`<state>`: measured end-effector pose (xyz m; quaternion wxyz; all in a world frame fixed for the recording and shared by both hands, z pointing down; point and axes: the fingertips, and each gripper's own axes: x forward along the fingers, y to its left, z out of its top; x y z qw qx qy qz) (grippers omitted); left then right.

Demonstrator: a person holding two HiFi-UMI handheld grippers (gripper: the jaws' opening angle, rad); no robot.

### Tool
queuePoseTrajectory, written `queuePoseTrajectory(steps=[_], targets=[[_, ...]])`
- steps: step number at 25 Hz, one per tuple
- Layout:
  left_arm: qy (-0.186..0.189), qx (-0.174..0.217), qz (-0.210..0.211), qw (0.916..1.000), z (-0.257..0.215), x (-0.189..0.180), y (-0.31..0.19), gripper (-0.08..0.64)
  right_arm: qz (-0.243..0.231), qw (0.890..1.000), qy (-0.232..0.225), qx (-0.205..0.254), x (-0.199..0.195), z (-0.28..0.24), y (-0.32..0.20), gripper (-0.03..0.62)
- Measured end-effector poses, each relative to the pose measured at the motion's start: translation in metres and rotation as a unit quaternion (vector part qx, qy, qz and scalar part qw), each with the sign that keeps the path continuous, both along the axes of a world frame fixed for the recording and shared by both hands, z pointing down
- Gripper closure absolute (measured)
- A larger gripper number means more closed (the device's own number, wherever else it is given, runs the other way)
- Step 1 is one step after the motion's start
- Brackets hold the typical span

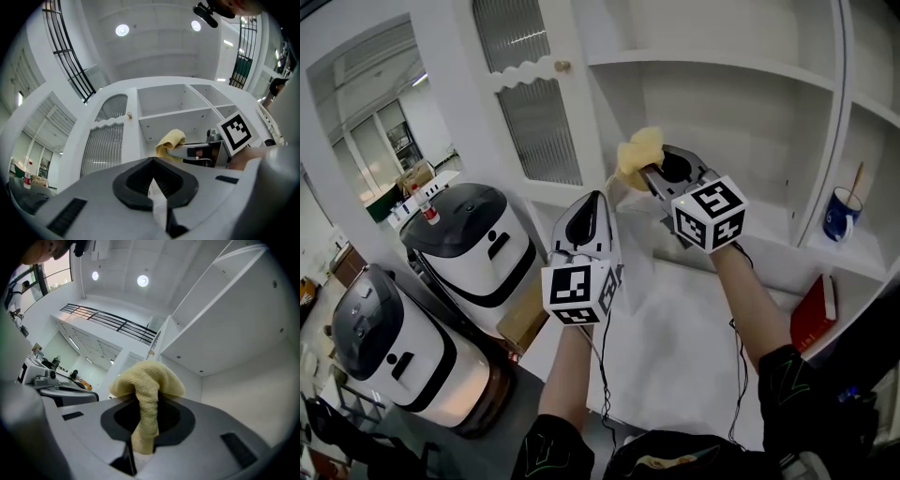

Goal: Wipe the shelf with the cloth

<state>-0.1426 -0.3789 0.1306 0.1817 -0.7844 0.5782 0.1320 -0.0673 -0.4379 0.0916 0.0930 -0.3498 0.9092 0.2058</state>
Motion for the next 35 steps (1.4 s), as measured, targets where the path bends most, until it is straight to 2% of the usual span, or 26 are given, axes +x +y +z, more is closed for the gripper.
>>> queuePoseTrajectory(steps=[6,12,17,21,25,35], targets=[[-0.016,0.008,0.013,0.9998,-0.016,0.0,-0.015,0.56,0.038,0.999,0.001,-0.003,-0.003,-0.016,-0.041,0.532],[-0.025,0.021,0.015,0.9993,-0.031,-0.003,-0.026,0.56,0.102,0.992,0.07,0.017,-0.015,-0.036,-0.089,0.532],[-0.015,0.032,0.022,0.9991,-0.041,-0.009,-0.027,0.56,0.104,0.994,0.042,0.014,-0.015,-0.069,-0.107,0.532],[-0.005,0.041,0.027,0.9988,-0.047,-0.01,-0.027,0.56,0.125,0.992,0.018,0.016,-0.014,-0.09,-0.12,0.532],[-0.004,0.042,0.036,0.9984,-0.046,-0.002,-0.027,0.56,0.145,0.989,0.013,0.017,-0.015,-0.103,-0.131,0.532],[-0.005,0.041,0.04,0.9984,-0.044,-0.001,-0.022,0.56,0.115,0.993,0.001,0.025,-0.024,-0.12,-0.117,0.532]])
